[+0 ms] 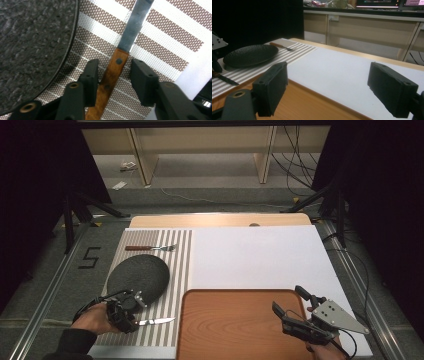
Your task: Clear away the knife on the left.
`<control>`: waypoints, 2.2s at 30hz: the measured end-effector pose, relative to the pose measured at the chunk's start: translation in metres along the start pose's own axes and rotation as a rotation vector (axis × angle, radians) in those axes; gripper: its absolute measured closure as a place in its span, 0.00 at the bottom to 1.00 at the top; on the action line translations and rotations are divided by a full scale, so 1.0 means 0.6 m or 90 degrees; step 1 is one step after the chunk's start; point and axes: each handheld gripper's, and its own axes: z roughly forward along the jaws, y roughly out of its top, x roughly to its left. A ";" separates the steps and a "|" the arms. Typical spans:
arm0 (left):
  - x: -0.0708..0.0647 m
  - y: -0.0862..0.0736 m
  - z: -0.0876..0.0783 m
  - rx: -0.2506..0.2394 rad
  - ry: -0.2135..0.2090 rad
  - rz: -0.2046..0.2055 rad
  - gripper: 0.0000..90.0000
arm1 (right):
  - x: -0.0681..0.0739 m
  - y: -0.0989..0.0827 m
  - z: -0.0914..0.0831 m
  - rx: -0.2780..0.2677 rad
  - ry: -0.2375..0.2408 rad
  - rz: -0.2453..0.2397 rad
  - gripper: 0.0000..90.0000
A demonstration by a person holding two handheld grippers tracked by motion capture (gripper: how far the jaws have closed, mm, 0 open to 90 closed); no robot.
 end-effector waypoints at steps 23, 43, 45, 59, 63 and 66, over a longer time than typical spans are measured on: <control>-0.002 0.005 -0.017 -0.038 -0.009 0.018 0.85 | 0.000 0.000 0.000 0.005 -0.001 -0.002 0.20; -0.047 0.052 -0.096 -0.248 -0.048 -0.094 0.85 | 0.000 0.001 -0.001 0.003 -0.004 -0.003 0.20; -0.053 0.057 -0.095 -0.250 -0.053 -0.097 0.85 | 0.000 0.000 -0.001 0.003 -0.005 -0.002 0.20; -0.076 0.086 -0.090 -0.282 -0.110 -0.118 0.85 | 0.000 0.000 -0.001 0.003 -0.006 -0.002 0.20; -0.088 0.098 -0.084 -0.283 -0.123 -0.110 0.85 | -0.001 0.000 0.000 0.001 -0.006 -0.001 0.20; -0.097 0.107 -0.083 -0.284 -0.128 -0.104 0.85 | -0.001 0.000 0.000 0.003 -0.006 0.000 0.20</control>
